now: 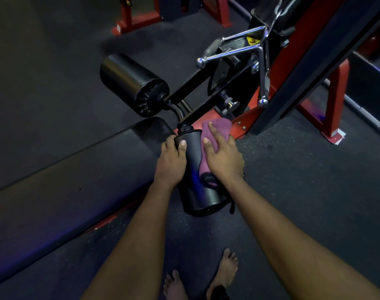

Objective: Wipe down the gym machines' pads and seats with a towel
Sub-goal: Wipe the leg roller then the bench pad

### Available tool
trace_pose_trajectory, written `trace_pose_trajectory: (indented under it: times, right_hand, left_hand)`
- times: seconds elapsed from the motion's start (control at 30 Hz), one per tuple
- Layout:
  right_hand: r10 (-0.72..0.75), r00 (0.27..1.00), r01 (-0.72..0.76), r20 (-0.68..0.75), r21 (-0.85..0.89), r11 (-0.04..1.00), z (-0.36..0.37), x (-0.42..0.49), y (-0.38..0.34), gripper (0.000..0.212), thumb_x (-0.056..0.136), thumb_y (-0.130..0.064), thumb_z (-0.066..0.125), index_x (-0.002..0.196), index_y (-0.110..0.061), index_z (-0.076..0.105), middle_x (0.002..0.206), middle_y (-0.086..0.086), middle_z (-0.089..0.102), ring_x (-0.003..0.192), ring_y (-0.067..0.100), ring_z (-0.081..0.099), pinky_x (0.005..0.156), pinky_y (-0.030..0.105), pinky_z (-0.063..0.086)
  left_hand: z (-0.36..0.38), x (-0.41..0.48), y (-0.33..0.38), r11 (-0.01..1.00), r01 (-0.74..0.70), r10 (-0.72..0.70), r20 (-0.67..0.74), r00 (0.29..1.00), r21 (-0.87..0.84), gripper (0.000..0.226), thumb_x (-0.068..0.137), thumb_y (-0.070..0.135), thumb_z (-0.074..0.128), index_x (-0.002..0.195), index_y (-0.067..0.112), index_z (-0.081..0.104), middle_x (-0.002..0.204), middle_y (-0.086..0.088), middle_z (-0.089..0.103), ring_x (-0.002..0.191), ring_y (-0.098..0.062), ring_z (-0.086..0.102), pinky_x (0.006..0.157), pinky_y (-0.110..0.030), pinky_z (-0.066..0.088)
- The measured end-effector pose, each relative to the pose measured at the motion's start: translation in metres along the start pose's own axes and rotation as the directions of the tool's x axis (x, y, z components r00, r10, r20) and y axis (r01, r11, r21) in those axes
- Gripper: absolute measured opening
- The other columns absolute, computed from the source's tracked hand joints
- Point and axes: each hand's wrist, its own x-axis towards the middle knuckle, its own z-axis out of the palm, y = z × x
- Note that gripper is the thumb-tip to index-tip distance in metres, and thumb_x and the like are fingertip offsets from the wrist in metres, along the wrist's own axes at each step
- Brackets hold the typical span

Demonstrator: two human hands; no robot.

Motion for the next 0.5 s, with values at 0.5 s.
trace_pose_trajectory:
  times: [0.5]
  right_hand:
    - [0.122, 0.992, -0.122, 0.004, -0.002, 0.992, 0.001, 0.018, -0.008, 0.049, 0.104, -0.055, 0.036, 0.153, -0.054, 0.031, 0.147, 0.012, 0.046, 0.127, 0.042, 0.053, 0.102, 0.049, 0.043]
  left_hand:
    - [0.000, -0.001, -0.004, 0.999, 0.031, -0.029, 0.055, 0.998, -0.036, 0.049, 0.108, 0.041, 0.029, 0.149, 0.014, 0.031, 0.151, -0.014, 0.034, 0.131, -0.035, 0.046, 0.101, -0.036, 0.035]
